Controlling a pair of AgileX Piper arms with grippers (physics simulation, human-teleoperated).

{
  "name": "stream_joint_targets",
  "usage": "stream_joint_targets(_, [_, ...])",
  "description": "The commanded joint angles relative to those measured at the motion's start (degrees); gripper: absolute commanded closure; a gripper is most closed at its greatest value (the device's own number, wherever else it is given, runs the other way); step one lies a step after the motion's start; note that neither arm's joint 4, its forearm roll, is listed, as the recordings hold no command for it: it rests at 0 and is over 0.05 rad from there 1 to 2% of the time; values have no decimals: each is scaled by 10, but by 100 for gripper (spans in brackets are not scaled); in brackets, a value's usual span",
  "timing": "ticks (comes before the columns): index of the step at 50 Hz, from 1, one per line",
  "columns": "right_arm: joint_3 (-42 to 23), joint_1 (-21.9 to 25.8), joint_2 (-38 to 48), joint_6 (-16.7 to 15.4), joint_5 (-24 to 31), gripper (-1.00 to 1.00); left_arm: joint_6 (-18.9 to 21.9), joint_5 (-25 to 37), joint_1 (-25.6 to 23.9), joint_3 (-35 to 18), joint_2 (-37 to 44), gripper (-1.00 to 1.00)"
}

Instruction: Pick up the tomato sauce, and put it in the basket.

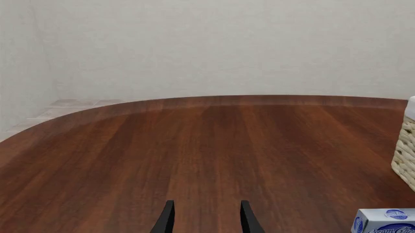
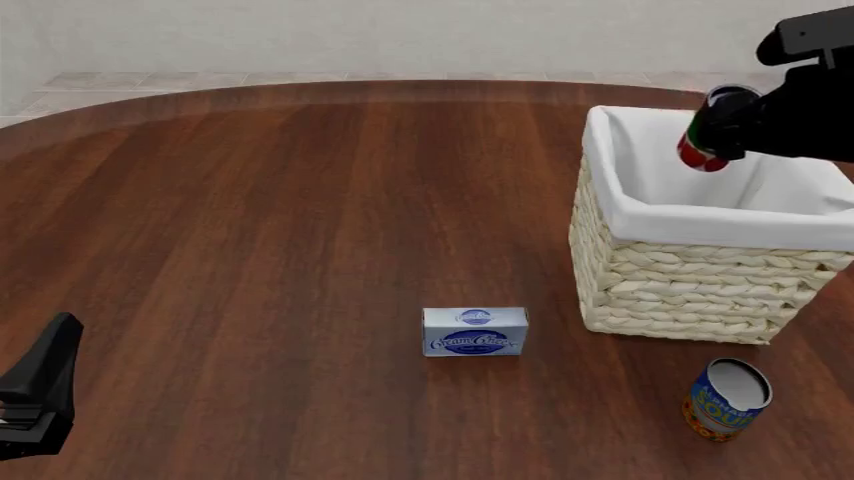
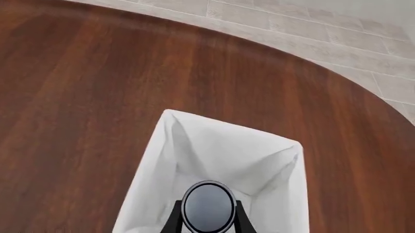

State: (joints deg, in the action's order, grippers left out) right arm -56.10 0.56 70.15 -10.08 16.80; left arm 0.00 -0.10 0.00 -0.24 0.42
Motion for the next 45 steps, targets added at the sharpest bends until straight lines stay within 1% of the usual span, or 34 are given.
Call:
stream_joint_targets(1, [-7, -10, 31, -4, 6, 100, 0, 0, 0, 0, 0, -100])
stream_joint_targets(6, [-18, -12, 41, -10, 15, 100, 0, 0, 0, 0, 0, -100])
stream_joint_targets(8, [-22, -1, 48, -8, 28, 100, 0, 0, 0, 0, 0, -100])
stream_joint_targets(10, [-24, -9, 52, -19, 28, 100, 0, 0, 0, 0, 0, -100])
stream_joint_targets(14, [-31, -4, 63, -23, 40, 100, 0, 0, 0, 0, 0, -100])
stream_joint_targets(19, [-35, -11, 74, -34, 40, 100, 0, 0, 0, 0, 0, -100])
stream_joint_targets(24, [-36, -10, 85, -35, 44, 100, 0, 0, 0, 0, 0, -100])
stream_joint_targets(28, [-40, -21, 95, -43, 41, 100, 0, 0, 0, 0, 0, -100])
stream_joint_targets(43, [-42, -31, 107, -49, 38, 100, 0, 0, 0, 0, 0, -100])
stream_joint_targets(44, [-44, -31, 107, -49, 39, -100, 0, 0, 0, 0, 0, -100])
stream_joint_targets(45, [-45, -31, 107, -49, 40, -100, 0, 0, 0, 0, 0, -100])
